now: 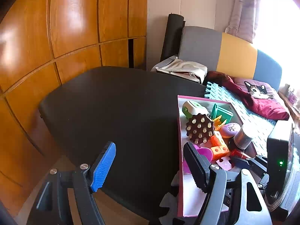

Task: Organize rigid objects
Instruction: 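Carry the red K puzzle piece to the tray and open the right tool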

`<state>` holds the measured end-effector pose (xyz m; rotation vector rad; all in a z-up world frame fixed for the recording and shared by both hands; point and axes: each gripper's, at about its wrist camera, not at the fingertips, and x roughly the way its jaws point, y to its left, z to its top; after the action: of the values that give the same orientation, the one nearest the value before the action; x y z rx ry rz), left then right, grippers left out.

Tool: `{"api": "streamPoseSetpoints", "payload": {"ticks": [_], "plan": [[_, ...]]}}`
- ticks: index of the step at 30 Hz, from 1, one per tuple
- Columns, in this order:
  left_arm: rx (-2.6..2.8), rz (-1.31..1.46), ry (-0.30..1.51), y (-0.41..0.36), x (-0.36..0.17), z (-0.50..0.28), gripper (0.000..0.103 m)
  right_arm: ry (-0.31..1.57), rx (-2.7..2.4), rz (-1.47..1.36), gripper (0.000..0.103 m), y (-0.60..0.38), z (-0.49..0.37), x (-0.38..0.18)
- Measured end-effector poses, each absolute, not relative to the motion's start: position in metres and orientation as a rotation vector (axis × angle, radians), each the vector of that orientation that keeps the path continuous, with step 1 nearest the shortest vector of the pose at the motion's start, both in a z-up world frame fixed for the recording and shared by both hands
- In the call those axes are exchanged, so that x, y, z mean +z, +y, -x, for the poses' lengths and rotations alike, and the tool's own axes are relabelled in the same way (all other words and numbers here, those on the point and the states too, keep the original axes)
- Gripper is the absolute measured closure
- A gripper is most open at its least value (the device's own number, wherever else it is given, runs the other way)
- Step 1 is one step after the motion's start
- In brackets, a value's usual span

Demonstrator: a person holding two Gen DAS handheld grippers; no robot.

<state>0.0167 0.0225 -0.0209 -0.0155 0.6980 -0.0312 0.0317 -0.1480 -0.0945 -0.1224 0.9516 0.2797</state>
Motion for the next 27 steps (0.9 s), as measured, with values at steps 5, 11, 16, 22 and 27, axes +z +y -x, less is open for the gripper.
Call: {"api": "streamPoseSetpoints", "payload": {"ticks": [5, 11, 16, 22, 27], "plan": [[-0.033, 0.012, 0.698, 0.021, -0.021, -0.015, 0.028, 0.951, 0.282, 0.102, 0.055, -0.151, -0.028, -0.094], [-0.036, 0.012, 0.702, 0.02, -0.022, -0.015, 0.028, 0.946, 0.297, 0.063, 0.053, -0.157, -0.025, -0.088], [-0.042, 0.01, 0.705, 0.018, -0.024, -0.014, 0.027, 0.909, 0.294, 0.061, 0.047, -0.162, -0.016, -0.077], [-0.047, 0.012, 0.709, 0.016, -0.026, -0.014, 0.027, 0.878, 0.256, 0.031, 0.046, -0.188, 0.001, -0.065], [-0.065, 0.007, 0.711, 0.011, -0.026, -0.013, 0.027, 0.889, 0.228, 0.047, 0.046, -0.204, 0.008, -0.067]]}}
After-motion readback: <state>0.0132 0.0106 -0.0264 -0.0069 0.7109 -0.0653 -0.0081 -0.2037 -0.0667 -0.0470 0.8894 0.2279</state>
